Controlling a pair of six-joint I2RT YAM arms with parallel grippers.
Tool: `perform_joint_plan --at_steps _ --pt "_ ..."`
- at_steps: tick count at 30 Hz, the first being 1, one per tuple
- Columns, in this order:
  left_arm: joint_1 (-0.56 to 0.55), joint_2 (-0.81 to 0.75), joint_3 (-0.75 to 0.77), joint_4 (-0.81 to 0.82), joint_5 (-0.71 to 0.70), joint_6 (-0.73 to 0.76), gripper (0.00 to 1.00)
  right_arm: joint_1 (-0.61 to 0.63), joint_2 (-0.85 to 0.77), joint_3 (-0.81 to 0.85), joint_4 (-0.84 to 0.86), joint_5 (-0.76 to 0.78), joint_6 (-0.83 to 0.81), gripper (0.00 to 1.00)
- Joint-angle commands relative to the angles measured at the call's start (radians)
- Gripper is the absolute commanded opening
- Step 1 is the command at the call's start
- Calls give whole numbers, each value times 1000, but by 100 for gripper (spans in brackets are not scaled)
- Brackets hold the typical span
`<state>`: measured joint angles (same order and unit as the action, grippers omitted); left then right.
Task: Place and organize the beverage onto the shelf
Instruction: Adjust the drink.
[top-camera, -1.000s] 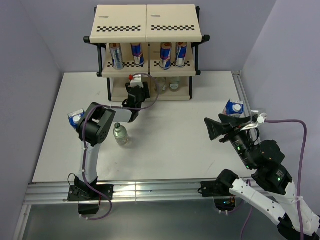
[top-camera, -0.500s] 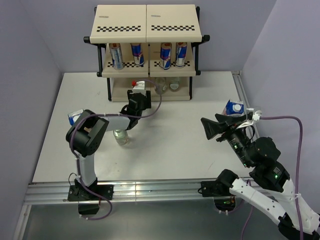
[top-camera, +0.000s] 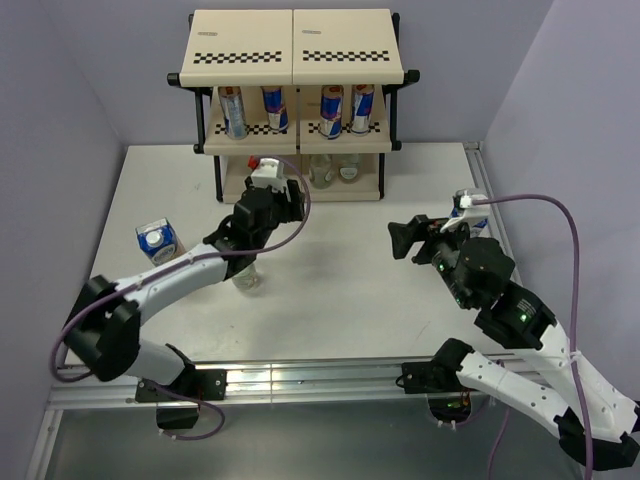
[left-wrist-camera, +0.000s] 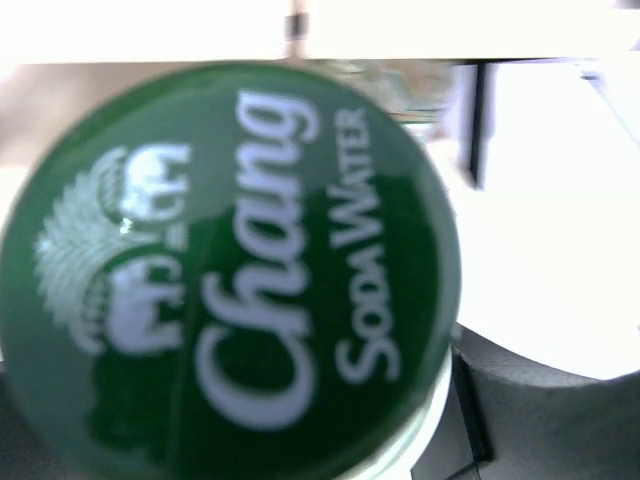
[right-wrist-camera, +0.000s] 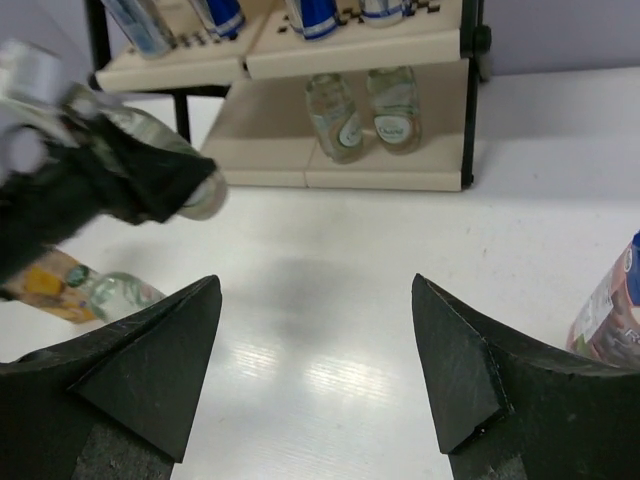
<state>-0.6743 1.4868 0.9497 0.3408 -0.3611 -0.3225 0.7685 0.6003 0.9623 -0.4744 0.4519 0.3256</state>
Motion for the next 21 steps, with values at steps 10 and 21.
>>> perform_joint_plan --at_steps 10,21 --pt "-108 -355 74 -379 521 39 0 -23 153 82 131 -418 -115 83" --pt "-180 -484 -49 -226 1131 194 0 -15 340 199 270 -932 -77 80"
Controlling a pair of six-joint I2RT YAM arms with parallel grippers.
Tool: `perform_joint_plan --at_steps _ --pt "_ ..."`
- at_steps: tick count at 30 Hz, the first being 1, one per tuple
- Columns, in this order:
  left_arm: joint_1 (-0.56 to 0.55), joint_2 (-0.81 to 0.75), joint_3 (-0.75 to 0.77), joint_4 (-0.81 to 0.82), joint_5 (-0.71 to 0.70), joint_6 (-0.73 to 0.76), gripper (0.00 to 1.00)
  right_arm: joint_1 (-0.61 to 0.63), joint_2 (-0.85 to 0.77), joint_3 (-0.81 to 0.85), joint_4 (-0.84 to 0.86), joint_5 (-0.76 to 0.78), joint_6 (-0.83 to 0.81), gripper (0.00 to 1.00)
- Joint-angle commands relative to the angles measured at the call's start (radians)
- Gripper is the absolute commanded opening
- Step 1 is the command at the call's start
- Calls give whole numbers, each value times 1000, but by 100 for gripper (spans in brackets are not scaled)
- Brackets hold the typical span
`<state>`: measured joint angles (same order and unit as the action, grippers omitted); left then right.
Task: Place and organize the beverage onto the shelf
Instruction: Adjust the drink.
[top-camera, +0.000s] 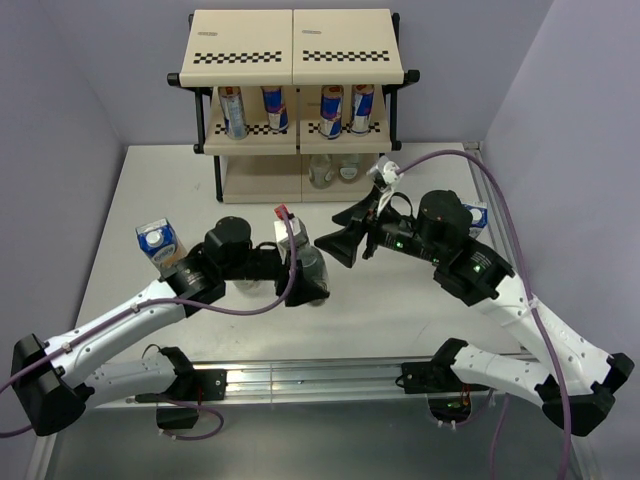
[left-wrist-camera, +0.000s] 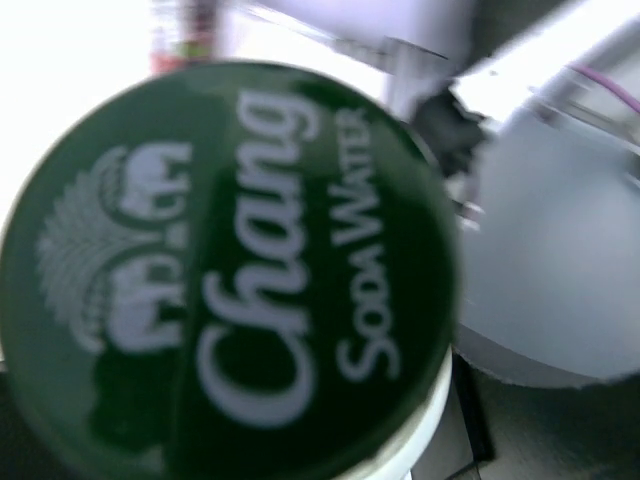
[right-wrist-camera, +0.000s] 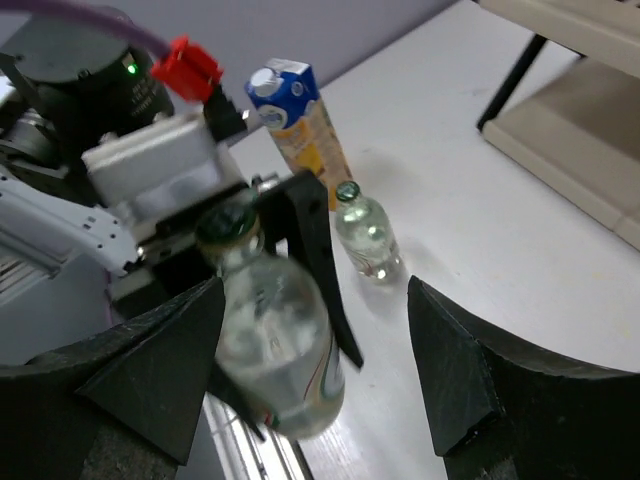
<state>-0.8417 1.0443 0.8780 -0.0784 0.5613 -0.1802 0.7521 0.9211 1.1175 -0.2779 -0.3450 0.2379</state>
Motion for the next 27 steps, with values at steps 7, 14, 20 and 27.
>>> perform_joint_plan --at_steps 7,14,20,27 --pt "-48 -6 56 192 269 67 0 16 51 28 126 -273 31 80" --pt "-57 31 93 158 258 76 0 26 48 -8 184 -344 49 77" --pt "-69 43 116 144 265 84 0 50 87 -10 163 -295 25 72" --pt "-74 39 121 131 255 94 0 64 84 -38 183 -273 3 42"
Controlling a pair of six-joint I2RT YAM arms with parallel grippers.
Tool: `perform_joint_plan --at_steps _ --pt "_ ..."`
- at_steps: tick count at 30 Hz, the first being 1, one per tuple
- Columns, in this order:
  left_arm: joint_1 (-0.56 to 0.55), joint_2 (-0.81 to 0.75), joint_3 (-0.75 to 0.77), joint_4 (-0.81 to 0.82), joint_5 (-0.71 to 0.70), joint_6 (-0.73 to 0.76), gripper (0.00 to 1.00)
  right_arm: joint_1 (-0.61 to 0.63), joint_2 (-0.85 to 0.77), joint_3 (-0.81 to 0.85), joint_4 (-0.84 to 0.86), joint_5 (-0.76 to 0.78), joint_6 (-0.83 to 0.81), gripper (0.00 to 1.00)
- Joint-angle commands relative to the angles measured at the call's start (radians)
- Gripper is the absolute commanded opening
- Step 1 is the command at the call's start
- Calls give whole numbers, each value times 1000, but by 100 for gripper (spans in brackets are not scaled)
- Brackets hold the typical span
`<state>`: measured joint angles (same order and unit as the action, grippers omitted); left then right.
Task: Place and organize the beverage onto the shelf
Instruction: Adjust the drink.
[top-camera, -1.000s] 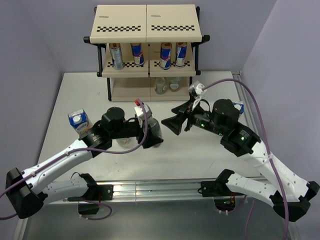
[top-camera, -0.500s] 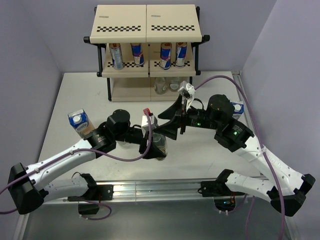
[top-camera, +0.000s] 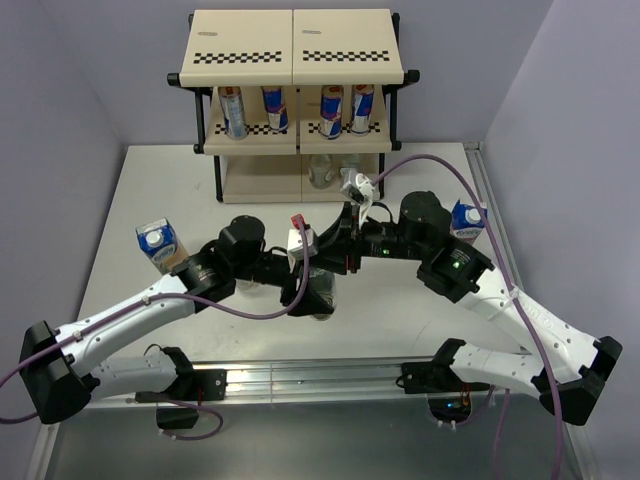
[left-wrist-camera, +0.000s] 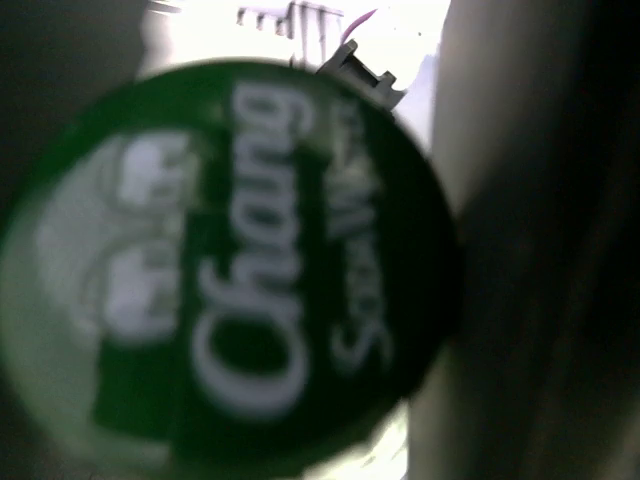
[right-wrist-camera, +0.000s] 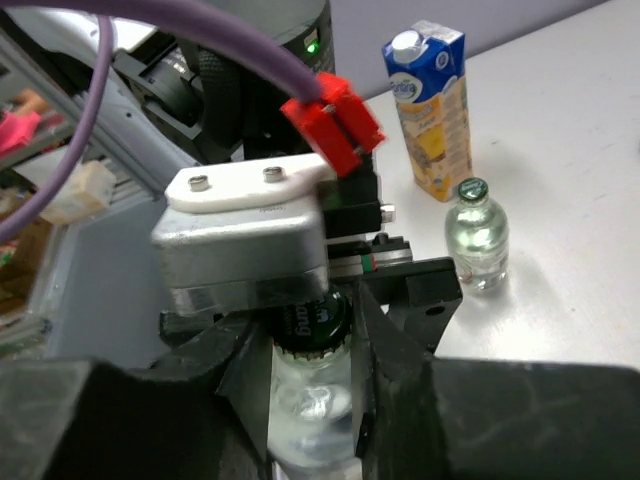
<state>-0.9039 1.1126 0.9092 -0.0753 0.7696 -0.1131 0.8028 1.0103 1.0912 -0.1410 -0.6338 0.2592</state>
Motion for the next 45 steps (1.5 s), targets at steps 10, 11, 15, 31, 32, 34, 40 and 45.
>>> perform_joint_plan --at_steps 10,11,15,31,32,34,40,45 --pt "-12 -50 79 131 -75 20 42 16 -124 -79 207 82 -26 0" --pt "-12 -50 77 137 -84 15 55 16 -134 -82 224 89 -25 0" --pt "-12 -57 54 169 -127 3 78 15 -183 -83 273 120 -26 0" --pt "-12 -86 -87 430 -176 -65 97 15 -210 62 204 233 -92 0" --pt "-12 -86 -92 440 -184 -63 97 16 -205 76 199 230 -98 0" --pt "-12 -80 -96 456 -190 -63 96 15 -205 91 181 227 -107 0" --pt "-12 -54 -93 497 -156 -74 94 16 -190 144 152 206 -133 0" --pt "-12 -45 -107 542 -153 -86 86 15 -182 170 147 204 -138 0"
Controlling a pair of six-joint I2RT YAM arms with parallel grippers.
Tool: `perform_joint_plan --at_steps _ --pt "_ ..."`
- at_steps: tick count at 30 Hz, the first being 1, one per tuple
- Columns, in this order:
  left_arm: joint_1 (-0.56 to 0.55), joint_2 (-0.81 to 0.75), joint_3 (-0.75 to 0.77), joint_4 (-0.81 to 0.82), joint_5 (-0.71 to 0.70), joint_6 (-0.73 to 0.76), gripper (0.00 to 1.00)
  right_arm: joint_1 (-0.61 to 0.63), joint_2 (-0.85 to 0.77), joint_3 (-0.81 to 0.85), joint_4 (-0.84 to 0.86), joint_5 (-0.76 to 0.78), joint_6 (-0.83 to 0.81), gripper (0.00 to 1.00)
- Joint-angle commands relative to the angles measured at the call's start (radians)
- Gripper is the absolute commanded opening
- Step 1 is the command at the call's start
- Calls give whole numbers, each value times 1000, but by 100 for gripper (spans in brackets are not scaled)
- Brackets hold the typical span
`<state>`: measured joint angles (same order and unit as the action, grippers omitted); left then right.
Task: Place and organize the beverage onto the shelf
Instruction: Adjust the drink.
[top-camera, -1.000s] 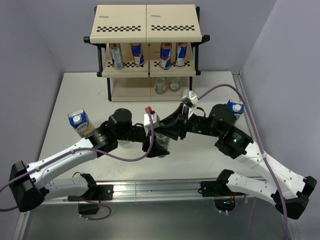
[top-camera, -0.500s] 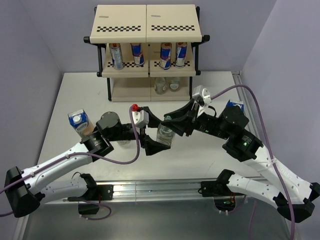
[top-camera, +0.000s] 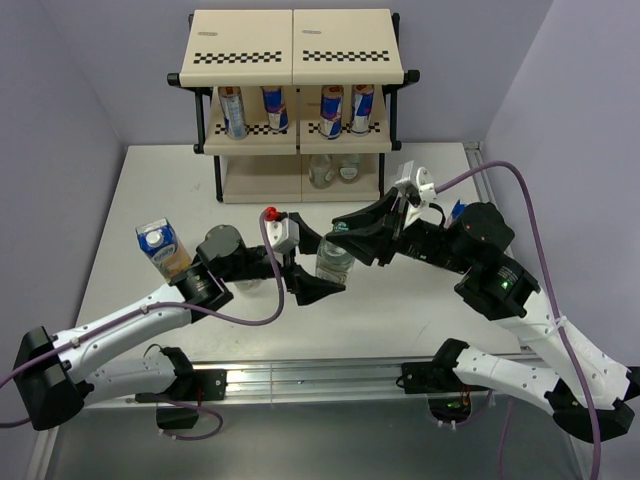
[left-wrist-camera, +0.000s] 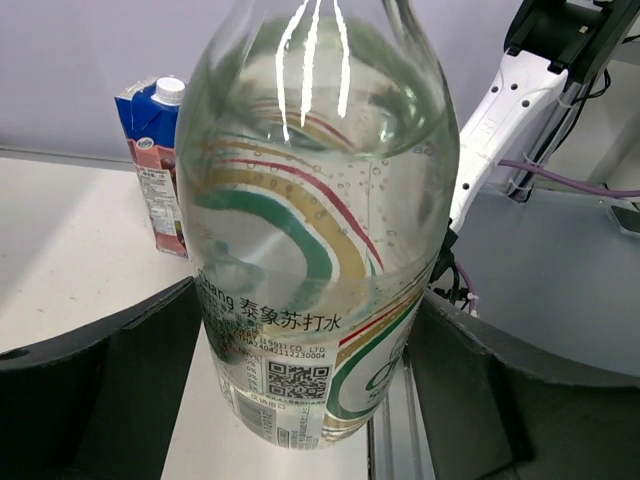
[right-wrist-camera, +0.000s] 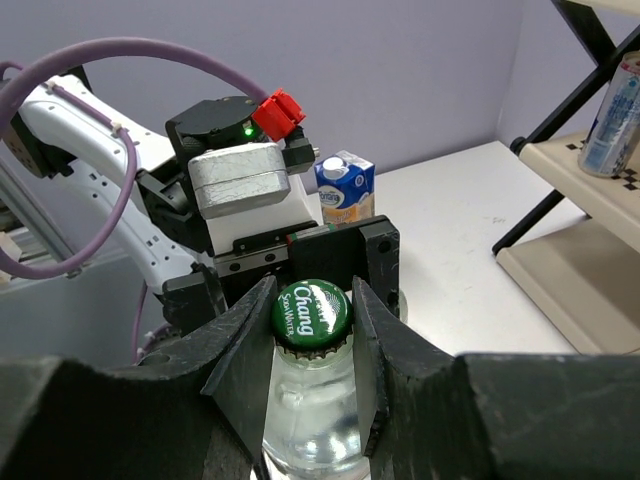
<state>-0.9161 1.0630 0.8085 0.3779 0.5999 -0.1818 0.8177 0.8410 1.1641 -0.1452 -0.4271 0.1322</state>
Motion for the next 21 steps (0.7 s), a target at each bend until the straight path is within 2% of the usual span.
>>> perform_joint_plan --at_steps 1,4,8,12,16,17,18,21 --pt "0 6 -6 92 18 -19 84 1 -11 101 132 -2 -11 0" --pt "0 20 -3 104 21 -25 84 0 -10 117 125 -7 -14 0" --pt "0 43 7 102 34 -31 90 1 4 141 110 -12 -22 0" --pt "0 52 9 96 35 -25 88 1 18 164 93 -16 -29 0" --pt "0 54 9 92 43 -24 74 0 33 189 58 -13 -39 0" --pt "0 52 14 92 43 -22 66 1 41 192 56 -16 -37 0" --pt "0 52 15 90 43 -25 63 1 43 192 56 -19 -36 0" --pt "0 58 27 85 40 -28 59 1 62 195 50 -33 -29 0"
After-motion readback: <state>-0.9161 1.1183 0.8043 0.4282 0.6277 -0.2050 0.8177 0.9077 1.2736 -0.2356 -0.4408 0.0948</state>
